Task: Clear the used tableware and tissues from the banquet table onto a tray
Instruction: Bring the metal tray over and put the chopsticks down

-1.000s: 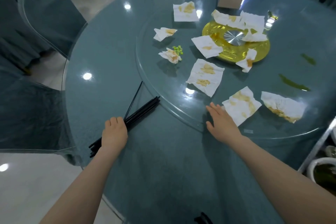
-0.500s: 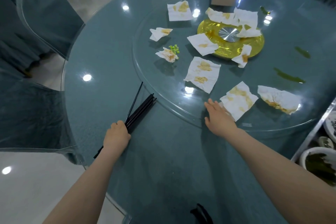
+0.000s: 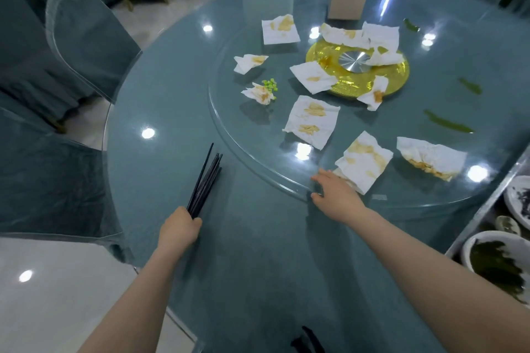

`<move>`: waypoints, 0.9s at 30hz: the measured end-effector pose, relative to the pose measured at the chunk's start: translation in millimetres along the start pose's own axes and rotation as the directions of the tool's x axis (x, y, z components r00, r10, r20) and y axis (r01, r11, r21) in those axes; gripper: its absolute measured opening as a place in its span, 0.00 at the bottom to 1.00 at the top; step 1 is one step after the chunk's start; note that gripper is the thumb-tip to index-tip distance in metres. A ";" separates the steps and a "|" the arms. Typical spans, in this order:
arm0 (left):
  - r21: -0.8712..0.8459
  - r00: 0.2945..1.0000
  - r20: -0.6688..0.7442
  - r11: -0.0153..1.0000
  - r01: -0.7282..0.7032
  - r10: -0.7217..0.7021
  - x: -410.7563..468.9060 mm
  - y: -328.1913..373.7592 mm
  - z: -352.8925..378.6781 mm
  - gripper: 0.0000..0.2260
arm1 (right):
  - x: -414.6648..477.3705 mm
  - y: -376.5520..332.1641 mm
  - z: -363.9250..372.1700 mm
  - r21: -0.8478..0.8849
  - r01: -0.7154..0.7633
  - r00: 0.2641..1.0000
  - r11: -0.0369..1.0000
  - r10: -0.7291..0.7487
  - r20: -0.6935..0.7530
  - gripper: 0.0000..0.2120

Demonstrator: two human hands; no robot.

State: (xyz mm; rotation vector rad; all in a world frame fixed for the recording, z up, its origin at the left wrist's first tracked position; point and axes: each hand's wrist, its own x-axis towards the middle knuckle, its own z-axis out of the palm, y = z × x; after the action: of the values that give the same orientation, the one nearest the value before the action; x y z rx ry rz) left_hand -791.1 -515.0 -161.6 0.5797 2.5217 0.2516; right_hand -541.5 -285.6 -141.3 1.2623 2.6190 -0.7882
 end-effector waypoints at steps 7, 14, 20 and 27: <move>-0.063 0.978 -0.186 0.992 -0.111 0.097 -40.0 18.2 7.3 0.05 | -35.7 -0.6 1.7 0.336 0.035 0.993 0.941 0.005 -0.117 0.17; 0.004 0.895 -0.137 0.904 -0.428 0.425 -101.8 119.1 23.1 0.05 | -66.0 14.1 -30.0 0.565 0.030 0.999 0.824 -0.014 -0.034 0.23; 0.123 0.792 -0.021 0.788 -0.603 0.610 -142.5 199.0 46.2 0.07 | -87.9 43.4 -63.2 0.853 0.016 0.982 0.522 0.151 -0.111 0.13; 0.225 0.615 0.161 0.578 -0.785 0.772 -177.0 261.6 71.9 0.05 | -103.1 81.8 -94.1 0.810 0.057 0.908 -0.583 0.368 0.201 0.07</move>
State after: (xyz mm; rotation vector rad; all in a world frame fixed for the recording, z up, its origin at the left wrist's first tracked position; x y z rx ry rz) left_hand -524.9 -357.9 -64.8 1.7987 2.0885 0.1869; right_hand -403.2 -267.1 -59.3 1.8331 0.3784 -3.4850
